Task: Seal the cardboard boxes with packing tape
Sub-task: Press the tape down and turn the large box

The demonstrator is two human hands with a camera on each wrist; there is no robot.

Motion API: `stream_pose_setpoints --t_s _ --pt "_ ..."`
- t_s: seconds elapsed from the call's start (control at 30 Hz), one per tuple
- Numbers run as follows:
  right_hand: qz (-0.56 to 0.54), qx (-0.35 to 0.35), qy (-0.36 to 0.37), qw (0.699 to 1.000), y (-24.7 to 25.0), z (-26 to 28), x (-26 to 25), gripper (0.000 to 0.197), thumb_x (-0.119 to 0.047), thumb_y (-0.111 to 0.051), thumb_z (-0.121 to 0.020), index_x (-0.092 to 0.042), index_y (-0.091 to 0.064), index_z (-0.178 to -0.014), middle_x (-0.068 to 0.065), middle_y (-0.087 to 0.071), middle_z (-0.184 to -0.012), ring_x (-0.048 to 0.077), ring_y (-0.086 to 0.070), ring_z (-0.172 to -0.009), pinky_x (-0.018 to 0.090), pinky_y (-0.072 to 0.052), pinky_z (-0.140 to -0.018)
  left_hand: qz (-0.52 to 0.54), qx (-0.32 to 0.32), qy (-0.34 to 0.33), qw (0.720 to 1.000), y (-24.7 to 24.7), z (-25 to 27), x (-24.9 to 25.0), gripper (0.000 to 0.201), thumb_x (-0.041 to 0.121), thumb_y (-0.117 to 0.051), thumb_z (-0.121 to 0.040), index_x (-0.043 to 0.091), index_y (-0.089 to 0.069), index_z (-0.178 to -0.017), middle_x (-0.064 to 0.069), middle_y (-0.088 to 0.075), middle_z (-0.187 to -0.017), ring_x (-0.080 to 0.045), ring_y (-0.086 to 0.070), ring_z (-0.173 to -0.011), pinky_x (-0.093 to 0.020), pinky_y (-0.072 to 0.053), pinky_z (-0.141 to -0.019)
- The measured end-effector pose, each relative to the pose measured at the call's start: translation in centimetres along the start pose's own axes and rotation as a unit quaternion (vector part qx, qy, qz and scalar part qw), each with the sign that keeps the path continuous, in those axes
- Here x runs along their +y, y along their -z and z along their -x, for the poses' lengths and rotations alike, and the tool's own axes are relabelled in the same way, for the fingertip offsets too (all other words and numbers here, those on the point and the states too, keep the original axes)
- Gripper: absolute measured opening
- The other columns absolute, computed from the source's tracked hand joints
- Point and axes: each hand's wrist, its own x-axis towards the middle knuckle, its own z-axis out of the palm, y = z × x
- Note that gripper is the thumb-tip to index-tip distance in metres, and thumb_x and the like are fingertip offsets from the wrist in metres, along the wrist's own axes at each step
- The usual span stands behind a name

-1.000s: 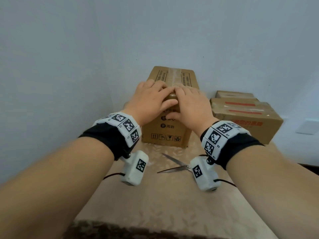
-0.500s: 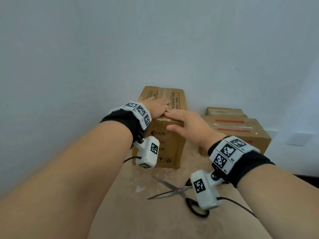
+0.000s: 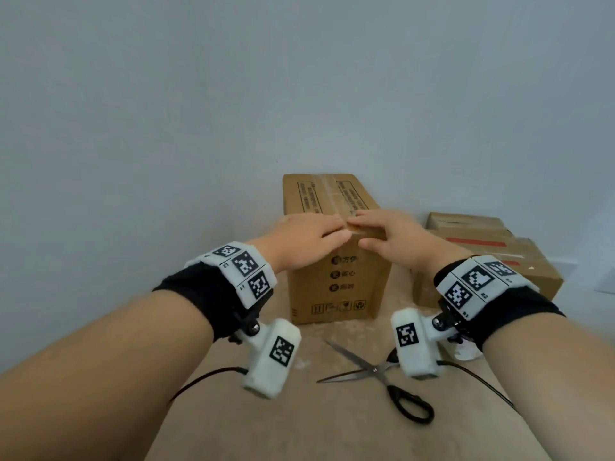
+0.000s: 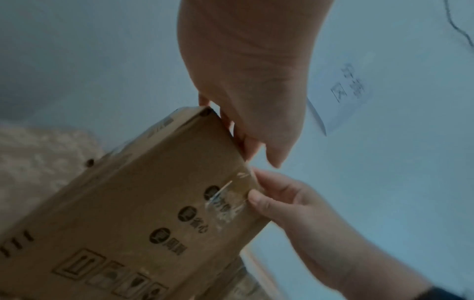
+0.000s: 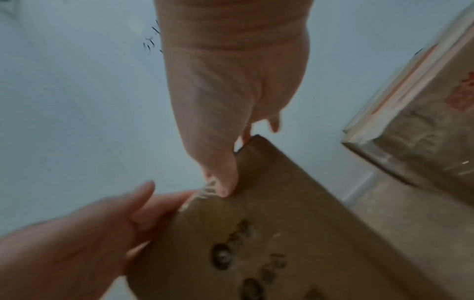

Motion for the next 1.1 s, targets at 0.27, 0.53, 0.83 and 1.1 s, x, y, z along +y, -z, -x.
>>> stream_pose_setpoints --t_s 0.27,0.53,0.83,1.1 --pt "0.098 0.005 -0.285 0.953 -3.3 -3.0 -7.4 0.107 -0.091 -0.021 -0.071 -0.021 -0.019 -0.152 0.023 -0.008 -0.158 0.041 -0.007 -0.145 0.072 -0.003 -0.107 0.251 0.121 0.201 0.939 0.4 1.1 -3.9 0.031 0.016 -0.035 -0.100 0.001 -0.062 -0.101 -0.009 -0.059 -0.093 -0.025 -0.054 -0.090 -0.036 -0.047 -0.082" --pt "0.042 -0.032 -0.053 0.997 -1.1 -2.2 -0.3 0.076 -0.082 -0.030 -0.078 -0.045 -0.034 -0.144 -0.013 -0.024 -0.157 0.020 -0.016 -0.146 0.060 -0.014 -0.114 0.115 0.139 0.099 0.978 0.1 2.5 -1.5 0.047 0.038 -0.042 -0.099 0.010 -0.062 -0.067 0.000 -0.063 -0.063 -0.016 -0.058 -0.060 -0.029 -0.048 -0.060" --pt "-0.114 0.052 -0.029 0.992 -2.2 -3.5 -1.0 0.016 -0.045 -0.058 -0.090 -0.040 -0.073 -0.094 -0.023 -0.057 -0.124 0.008 -0.050 -0.121 0.052 -0.033 -0.107 -0.126 -0.154 0.059 0.978 2.6 -4.5 -4.8 0.054 0.039 -0.014 -0.104 0.017 -0.004 -0.153 -0.003 0.001 -0.161 -0.018 -0.001 -0.147 -0.034 -0.001 -0.117" --pt "-0.152 0.088 -0.113 0.978 -2.1 -2.5 -1.7 0.036 -0.044 -0.063 -0.088 -0.028 -0.062 -0.120 0.002 -0.038 -0.147 0.024 -0.027 -0.139 0.052 -0.023 -0.115 -0.090 -0.064 0.247 0.963 4.6 -6.0 -10.9 0.075 0.062 -0.024 -0.096 0.011 -0.019 -0.150 -0.012 -0.022 -0.157 -0.030 -0.029 -0.141 -0.042 -0.026 -0.113"
